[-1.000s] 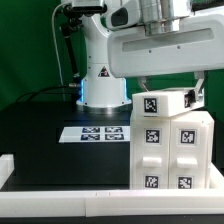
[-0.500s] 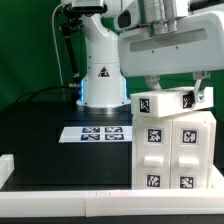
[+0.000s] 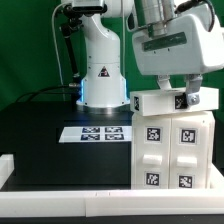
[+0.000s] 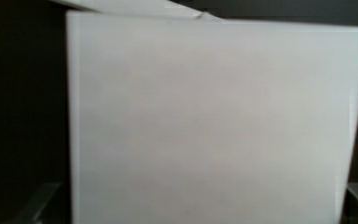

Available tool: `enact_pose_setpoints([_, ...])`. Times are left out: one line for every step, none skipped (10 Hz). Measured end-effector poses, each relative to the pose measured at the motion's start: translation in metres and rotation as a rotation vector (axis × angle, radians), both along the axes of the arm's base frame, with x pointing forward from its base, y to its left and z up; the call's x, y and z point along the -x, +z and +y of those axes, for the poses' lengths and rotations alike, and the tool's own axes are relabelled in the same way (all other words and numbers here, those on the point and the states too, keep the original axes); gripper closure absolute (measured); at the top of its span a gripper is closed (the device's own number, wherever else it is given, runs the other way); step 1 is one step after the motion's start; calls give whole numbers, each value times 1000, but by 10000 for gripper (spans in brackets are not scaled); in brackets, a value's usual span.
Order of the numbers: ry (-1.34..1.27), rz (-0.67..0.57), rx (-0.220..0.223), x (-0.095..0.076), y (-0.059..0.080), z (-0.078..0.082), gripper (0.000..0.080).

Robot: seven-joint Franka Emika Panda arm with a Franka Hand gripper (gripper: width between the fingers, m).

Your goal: Assemble cabinet

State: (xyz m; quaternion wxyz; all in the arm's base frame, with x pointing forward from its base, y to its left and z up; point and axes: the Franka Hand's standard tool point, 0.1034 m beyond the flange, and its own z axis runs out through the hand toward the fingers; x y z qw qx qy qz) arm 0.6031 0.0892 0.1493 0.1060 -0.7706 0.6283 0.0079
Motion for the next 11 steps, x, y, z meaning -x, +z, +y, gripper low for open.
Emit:
enact_pose_setpoints([-115, 18, -18, 0, -1, 2, 236])
enact_pose_setpoints([-188, 26, -29, -1, -1, 3, 236])
enact_pose_setpoints([-272, 41, -46, -1, 0, 3, 236])
enact_pose_setpoints([-326, 52, -62, -1, -1, 1, 236])
enact_pose_setpoints([-392, 65, -88, -2, -1, 1, 236])
enact_pose_setpoints([-452, 77, -107, -2, 0, 0, 236])
enact_pose_setpoints([-488, 82, -115, -3, 0, 1, 236])
enact_pose_setpoints([-479, 79, -121, -3, 1, 2, 161])
enact_pose_setpoints([-427, 61, -119, -4, 6, 2, 53])
enact_pose_setpoints([-415, 52, -126, -4, 12, 2, 53])
enact_pose_setpoints([-406, 46, -135, -1, 16, 2, 9])
